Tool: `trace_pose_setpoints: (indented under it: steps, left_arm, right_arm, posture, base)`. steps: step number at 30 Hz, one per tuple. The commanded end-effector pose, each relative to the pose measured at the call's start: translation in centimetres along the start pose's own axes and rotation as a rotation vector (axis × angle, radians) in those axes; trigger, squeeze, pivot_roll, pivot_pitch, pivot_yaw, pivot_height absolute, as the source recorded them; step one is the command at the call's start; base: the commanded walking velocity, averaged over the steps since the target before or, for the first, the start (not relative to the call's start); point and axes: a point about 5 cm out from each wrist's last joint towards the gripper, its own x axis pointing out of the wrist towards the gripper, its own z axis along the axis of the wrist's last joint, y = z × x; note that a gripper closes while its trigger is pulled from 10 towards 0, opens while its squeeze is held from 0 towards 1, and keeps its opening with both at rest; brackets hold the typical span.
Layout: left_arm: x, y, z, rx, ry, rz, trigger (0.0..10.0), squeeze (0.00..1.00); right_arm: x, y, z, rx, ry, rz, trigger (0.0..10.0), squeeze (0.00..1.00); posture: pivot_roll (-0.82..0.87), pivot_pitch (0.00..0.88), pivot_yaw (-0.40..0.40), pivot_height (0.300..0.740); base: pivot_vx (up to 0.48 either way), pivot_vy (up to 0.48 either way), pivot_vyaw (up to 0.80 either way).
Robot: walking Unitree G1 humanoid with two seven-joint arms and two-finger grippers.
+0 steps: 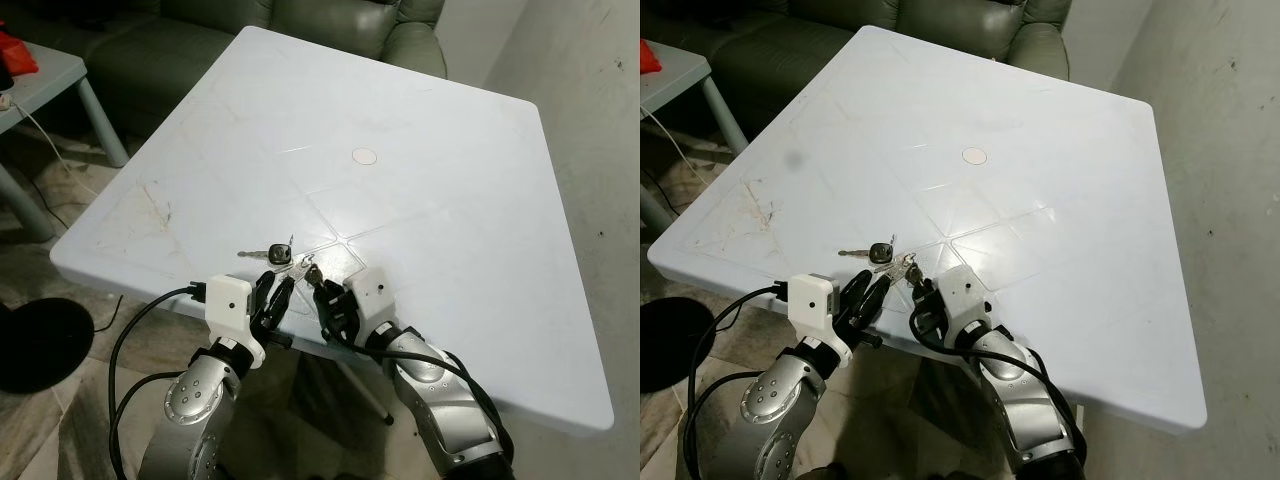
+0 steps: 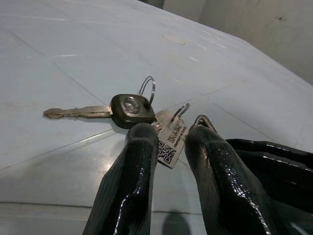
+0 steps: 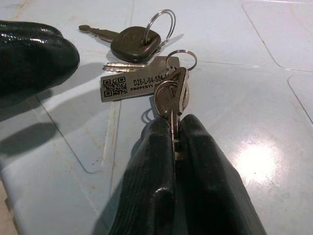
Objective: Hang keys on a hook
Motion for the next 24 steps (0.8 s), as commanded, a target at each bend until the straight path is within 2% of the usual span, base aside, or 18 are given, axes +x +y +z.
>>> trace_pose_setpoints:
  steps: [1, 4, 9, 11, 14, 15, 18, 19, 20, 21, 22, 23, 24]
  left_arm:
    - [-0.1, -0.3, 0.1, 0.007, 0.001, -0.01, 10.0, 0.0]
    - [-0.1, -0.3, 0.1, 0.006, 0.0, -0.01, 10.0, 0.0]
    - [0.1, -0.1, 0.2, 0.008, -0.003, -0.009, 10.0, 0.0]
    - [0.4, -0.1, 0.3, 0.008, -0.01, -0.011, 10.0, 0.0]
    - [0.7, 0.0, 0.3, 0.01, -0.011, -0.012, 10.0, 0.0]
    - [1.0, 0.0, 0.4, 0.014, -0.018, -0.018, 10.0, 0.0]
    - [1.5, -0.1, 0.6, 0.02, -0.027, -0.029, 10.0, 0.0]
    - [1.7, 0.0, 0.6, 0.022, -0.03, -0.032, 10.0, 0.0]
    - [1.7, 0.0, 0.6, 0.022, -0.03, -0.032, 10.0, 0.0]
    - [2.2, 0.0, 0.8, 0.027, -0.038, -0.04, 10.0, 0.0]
    - [2.4, 0.1, 0.9, 0.03, -0.042, -0.044, 10.0, 0.0]
    - [2.7, 0.1, 1.0, 0.033, -0.046, -0.048, 10.0, 0.0]
    - [3.0, 0.1, 1.1, 0.036, -0.052, -0.052, 10.0, 0.0]
  right_arm:
    - [-0.7, -0.6, -2.0, 0.03, 0.092, -0.046, 0.0, 0.0]
    - [-0.7, -0.7, -1.8, 0.036, 0.081, -0.055, 0.0, 0.0]
    - [-0.7, -1.1, -1.1, 0.101, 0.026, -0.072, 0.0, 0.0]
    - [-0.6, -1.9, -0.3, 0.148, -0.033, -0.117, 0.0, 0.0]
    - [-0.6, -2.6, 0.3, 0.161, -0.088, -0.148, 0.0, 0.0]
    - [-0.5, -3.4, 1.0, 0.172, -0.139, -0.186, 0.0, 0.0]
    - [-0.4, -4.7, 1.6, 0.209, -0.171, -0.25, 0.0, 0.0]
    - [-0.4, -5.1, 1.9, 0.207, -0.191, -0.274, 3.1, 0.0]
    - [-0.4, -5.1, 1.9, 0.207, -0.191, -0.274, 3.1, 0.0]
    - [-0.7, -6.7, 2.8, 0.19, -0.244, -0.369, 6.5, 0.0]
    - [-0.8, -7.3, 3.2, 0.187, -0.267, -0.414, 6.5, 0.0]
    - [-1.0, -8.1, 3.6, 0.183, -0.291, -0.456, 9.7, 0.0]
    - [-1.4, -9.1, 4.0, 0.183, -0.321, -0.511, 10.0, 0.0]
  posture:
    - [0.05, 0.179, -0.145, 0.74]
    - [0.05, 0.175, -0.143, 0.74]
    - [0.04, 0.16, -0.141, 0.74]
    - [0.04, 0.146, -0.14, 0.74]
    - [0.04, 0.132, -0.136, 0.74]
    - [0.03, 0.122, -0.134, 0.74]
    - [0.02, 0.093, -0.126, 0.74]
    - [0.02, 0.082, -0.123, 0.74]
    - [0.02, 0.082, -0.123, 0.74]
    - [0.01, 0.059, -0.117, 0.74]
    - [0.01, 0.059, -0.117, 0.74]
    - [0.01, 0.046, -0.112, 0.74]
    - [0.0, 0.037, -0.109, 0.74]
  base:
    - [0.0, 0.0, 0.0]
    - [0.0, 0.0, 0.0]
    - [0.0, 0.0, 0.0]
    - [0.0, 0.0, 0.0]
    - [0.0, 0.0, 0.0]
    - [0.0, 0.0, 0.0]
    - [0.0, 0.0, 0.0]
    - [0.0, 0.0, 0.0]
    - [0.0, 0.0, 0.0]
    - [0.0, 0.0, 0.0]
    - [0.0, 0.0, 0.0]
    - [0.0, 0.0, 0.0]
    - [0.0, 0.0, 0.0]
